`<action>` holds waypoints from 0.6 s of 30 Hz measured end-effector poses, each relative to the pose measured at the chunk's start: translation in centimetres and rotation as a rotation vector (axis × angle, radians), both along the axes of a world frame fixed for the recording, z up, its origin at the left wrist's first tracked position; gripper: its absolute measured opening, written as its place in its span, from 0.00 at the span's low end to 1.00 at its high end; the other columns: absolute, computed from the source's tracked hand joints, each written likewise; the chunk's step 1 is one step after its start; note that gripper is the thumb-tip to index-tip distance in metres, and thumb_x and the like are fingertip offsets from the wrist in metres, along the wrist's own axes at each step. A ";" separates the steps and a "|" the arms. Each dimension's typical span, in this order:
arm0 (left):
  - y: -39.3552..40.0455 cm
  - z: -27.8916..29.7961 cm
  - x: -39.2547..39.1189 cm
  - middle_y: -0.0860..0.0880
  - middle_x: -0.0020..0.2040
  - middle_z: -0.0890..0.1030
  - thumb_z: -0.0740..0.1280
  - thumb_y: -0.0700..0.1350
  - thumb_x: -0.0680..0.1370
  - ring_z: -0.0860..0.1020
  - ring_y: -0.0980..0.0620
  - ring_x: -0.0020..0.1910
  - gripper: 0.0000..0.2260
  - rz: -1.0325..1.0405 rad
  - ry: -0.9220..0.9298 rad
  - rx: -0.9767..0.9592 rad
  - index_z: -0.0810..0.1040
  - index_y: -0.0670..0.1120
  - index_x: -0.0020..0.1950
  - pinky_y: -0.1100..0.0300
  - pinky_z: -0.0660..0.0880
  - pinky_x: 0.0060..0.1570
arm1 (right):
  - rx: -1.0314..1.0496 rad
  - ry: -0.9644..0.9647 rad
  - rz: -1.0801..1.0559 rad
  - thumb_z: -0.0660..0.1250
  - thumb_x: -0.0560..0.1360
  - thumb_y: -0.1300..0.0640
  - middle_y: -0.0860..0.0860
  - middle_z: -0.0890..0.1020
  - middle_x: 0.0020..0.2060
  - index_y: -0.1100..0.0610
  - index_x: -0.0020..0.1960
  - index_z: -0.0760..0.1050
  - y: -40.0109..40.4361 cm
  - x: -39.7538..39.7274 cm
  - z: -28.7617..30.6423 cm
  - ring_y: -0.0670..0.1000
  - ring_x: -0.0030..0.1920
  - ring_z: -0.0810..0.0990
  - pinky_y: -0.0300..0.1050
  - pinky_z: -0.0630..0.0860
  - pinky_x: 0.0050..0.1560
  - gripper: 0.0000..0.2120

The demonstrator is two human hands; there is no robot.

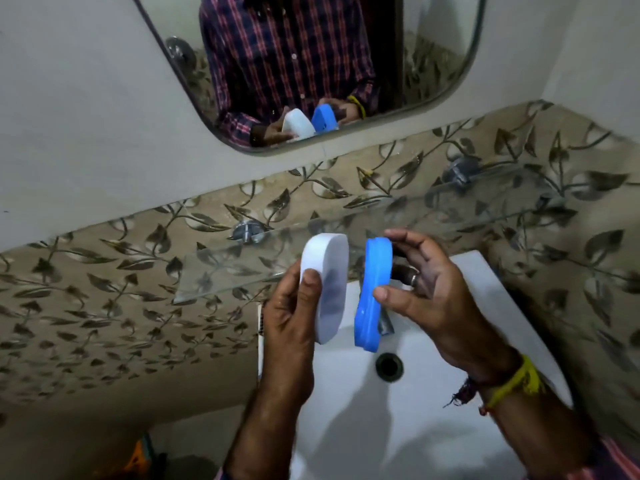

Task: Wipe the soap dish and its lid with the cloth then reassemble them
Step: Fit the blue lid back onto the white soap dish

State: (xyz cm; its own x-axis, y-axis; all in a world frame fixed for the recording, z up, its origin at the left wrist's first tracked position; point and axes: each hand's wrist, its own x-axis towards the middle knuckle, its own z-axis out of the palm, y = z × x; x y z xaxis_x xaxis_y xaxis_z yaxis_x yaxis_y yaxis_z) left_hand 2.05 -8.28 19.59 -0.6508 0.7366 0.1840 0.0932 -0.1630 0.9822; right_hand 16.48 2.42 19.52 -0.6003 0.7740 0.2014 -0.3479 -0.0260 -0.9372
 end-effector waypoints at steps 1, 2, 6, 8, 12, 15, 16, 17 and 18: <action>0.1 -0.2 0.3 0.55 0.54 0.86 0.66 0.60 0.77 0.83 0.57 0.52 0.22 -0.022 -0.029 -0.012 0.81 0.46 0.61 0.64 0.79 0.49 | 0.006 -0.005 -0.005 0.76 0.66 0.60 0.49 0.81 0.59 0.54 0.67 0.70 -0.4 -0.2 0.0 0.49 0.56 0.82 0.40 0.78 0.51 0.31; 0.2 -0.2 0.4 0.52 0.59 0.85 0.66 0.60 0.77 0.83 0.52 0.58 0.23 -0.047 -0.073 -0.020 0.79 0.48 0.66 0.59 0.81 0.54 | 0.014 -0.010 -0.011 0.76 0.66 0.57 0.49 0.81 0.60 0.53 0.67 0.70 -0.7 -0.3 0.0 0.50 0.57 0.82 0.40 0.78 0.52 0.32; 0.1 0.0 0.5 0.48 0.68 0.81 0.71 0.55 0.77 0.80 0.44 0.66 0.26 -0.078 -0.093 -0.028 0.73 0.51 0.74 0.41 0.77 0.65 | 0.054 -0.050 -0.044 0.75 0.68 0.58 0.49 0.81 0.61 0.53 0.69 0.70 -1.1 -0.7 0.0 0.51 0.60 0.81 0.43 0.79 0.54 0.31; 0.0 0.1 0.5 0.52 0.65 0.83 0.73 0.54 0.75 0.81 0.48 0.64 0.27 -0.095 -0.059 -0.002 0.72 0.53 0.73 0.46 0.79 0.63 | 0.065 -0.063 -0.042 0.75 0.68 0.59 0.49 0.81 0.61 0.52 0.69 0.70 -1.1 -0.8 -0.1 0.52 0.61 0.81 0.44 0.79 0.55 0.31; -0.3 -0.2 0.3 0.57 0.58 0.85 0.72 0.52 0.74 0.83 0.55 0.57 0.30 -0.137 -0.017 0.004 0.70 0.55 0.75 0.59 0.80 0.53 | 0.061 -0.077 -0.019 0.75 0.69 0.57 0.50 0.81 0.62 0.52 0.69 0.70 -1.4 -1.4 -0.2 0.52 0.63 0.80 0.44 0.79 0.57 0.31; -0.4 -0.3 0.3 0.55 0.60 0.84 0.73 0.53 0.73 0.83 0.50 0.59 0.29 -0.149 -0.027 -0.010 0.72 0.57 0.74 0.58 0.81 0.51 | 0.063 -0.094 -0.001 0.74 0.70 0.59 0.48 0.81 0.62 0.52 0.70 0.70 -1.4 -1.7 -0.4 0.51 0.63 0.79 0.47 0.79 0.58 0.30; -0.4 -0.4 0.3 0.54 0.60 0.84 0.73 0.53 0.73 0.82 0.49 0.60 0.29 -0.149 -0.029 -0.014 0.73 0.57 0.74 0.58 0.81 0.51 | 0.067 -0.100 0.001 0.74 0.70 0.60 0.49 0.81 0.62 0.53 0.70 0.70 -1.4 -1.8 -0.4 0.51 0.63 0.79 0.47 0.79 0.59 0.30; -0.5 -0.4 0.2 0.54 0.61 0.84 0.73 0.54 0.73 0.82 0.49 0.60 0.29 -0.147 -0.031 -0.019 0.73 0.58 0.73 0.59 0.81 0.51 | 0.072 -0.104 0.001 0.74 0.70 0.60 0.49 0.81 0.62 0.53 0.70 0.70 -1.4 -1.8 -0.5 0.51 0.63 0.79 0.48 0.79 0.59 0.30; -0.5 -0.4 0.1 0.54 0.61 0.84 0.73 0.54 0.72 0.82 0.48 0.61 0.28 -0.144 -0.034 -0.025 0.73 0.58 0.73 0.58 0.81 0.51 | 0.077 -0.108 0.001 0.74 0.70 0.60 0.49 0.81 0.62 0.53 0.70 0.70 -1.4 -1.9 -0.5 0.51 0.63 0.79 0.49 0.79 0.59 0.30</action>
State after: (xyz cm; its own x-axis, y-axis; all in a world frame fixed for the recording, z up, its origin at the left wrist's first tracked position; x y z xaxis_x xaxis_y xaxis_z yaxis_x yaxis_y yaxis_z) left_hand 2.15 -8.78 19.18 -0.5434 0.8269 0.1446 0.0375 -0.1482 0.9882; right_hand 14.53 1.01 19.07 -0.6224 0.7580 0.1949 -0.2451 0.0476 -0.9683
